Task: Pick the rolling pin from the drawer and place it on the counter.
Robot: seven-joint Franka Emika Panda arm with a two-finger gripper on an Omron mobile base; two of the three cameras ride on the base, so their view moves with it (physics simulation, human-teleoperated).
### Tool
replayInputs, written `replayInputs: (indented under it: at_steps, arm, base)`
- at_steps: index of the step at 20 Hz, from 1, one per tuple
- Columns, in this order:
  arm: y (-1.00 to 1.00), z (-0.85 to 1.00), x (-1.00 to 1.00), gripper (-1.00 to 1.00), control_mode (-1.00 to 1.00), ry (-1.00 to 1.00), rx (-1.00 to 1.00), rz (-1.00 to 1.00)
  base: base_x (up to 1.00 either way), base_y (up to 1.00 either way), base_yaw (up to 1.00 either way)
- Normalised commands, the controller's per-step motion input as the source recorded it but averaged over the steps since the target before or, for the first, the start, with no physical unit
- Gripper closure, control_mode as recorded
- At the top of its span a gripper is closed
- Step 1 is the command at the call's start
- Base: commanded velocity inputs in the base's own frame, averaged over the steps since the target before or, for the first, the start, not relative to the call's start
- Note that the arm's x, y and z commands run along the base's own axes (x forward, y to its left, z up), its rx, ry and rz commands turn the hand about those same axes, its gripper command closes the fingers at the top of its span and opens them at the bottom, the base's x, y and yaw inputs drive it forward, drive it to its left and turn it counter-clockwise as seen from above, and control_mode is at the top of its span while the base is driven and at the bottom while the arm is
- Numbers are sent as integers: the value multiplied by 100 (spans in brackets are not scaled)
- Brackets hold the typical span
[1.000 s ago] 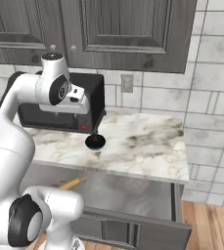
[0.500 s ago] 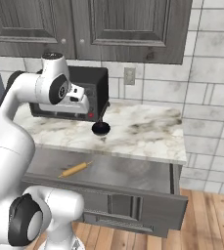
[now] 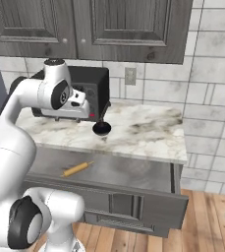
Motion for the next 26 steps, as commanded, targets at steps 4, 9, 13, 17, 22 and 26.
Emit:
replayInputs:
  at_steps: [4,9,13,17,22,26]
  arm:
    - [16,-59,44,-100,-100,13,-1,0]
    - [4,-76,32,-100,-100,10,0,0]
    - [0,-90,19,-100,-100,12,0,-1]
    - [0,-100,7,-100,-100,15,-1,-5]
    - [0,-100,7,-100,-100,11,0,-2]
    - [0,-91,7,-100,-100,10,-3,-2]
  base:
    - [0,0,0]
    - [0,0,0]
    - [0,0,0]
    - [0,0,0]
    - [0,0,0]
    - [0,0,0]
